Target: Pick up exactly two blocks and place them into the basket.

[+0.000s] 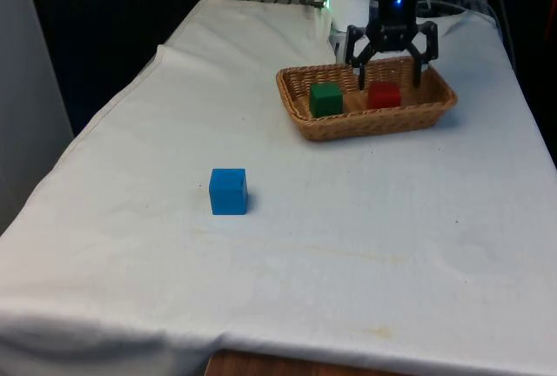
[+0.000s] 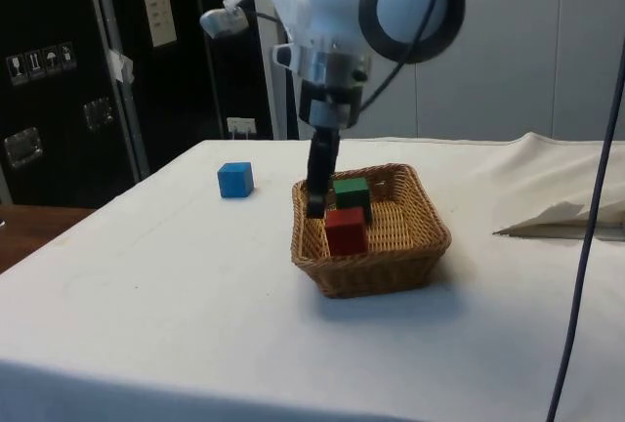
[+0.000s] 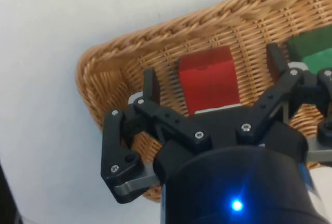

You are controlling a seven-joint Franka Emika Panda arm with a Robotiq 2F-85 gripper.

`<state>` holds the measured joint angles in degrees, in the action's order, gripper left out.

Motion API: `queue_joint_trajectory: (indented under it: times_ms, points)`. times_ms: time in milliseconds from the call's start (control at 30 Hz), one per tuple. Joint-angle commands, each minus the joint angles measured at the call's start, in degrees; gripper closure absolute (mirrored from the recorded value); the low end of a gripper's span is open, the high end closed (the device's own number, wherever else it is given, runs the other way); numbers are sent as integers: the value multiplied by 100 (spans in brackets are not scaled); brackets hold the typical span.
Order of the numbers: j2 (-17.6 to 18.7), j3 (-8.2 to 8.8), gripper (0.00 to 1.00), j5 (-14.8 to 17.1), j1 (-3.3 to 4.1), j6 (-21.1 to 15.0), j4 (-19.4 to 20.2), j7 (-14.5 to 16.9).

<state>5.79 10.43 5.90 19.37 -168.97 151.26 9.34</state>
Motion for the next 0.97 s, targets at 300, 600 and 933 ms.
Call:
queue_joint_trajectory:
  times_ms: [300, 600, 933]
  points:
    - [-281, 132, 0, -178, -17, 653, -424, -143]
    - [-470, 166, 0, -195, -34, 1129, -773, -218]
    - [-504, 183, 0, 0, -11, 1295, -911, -115]
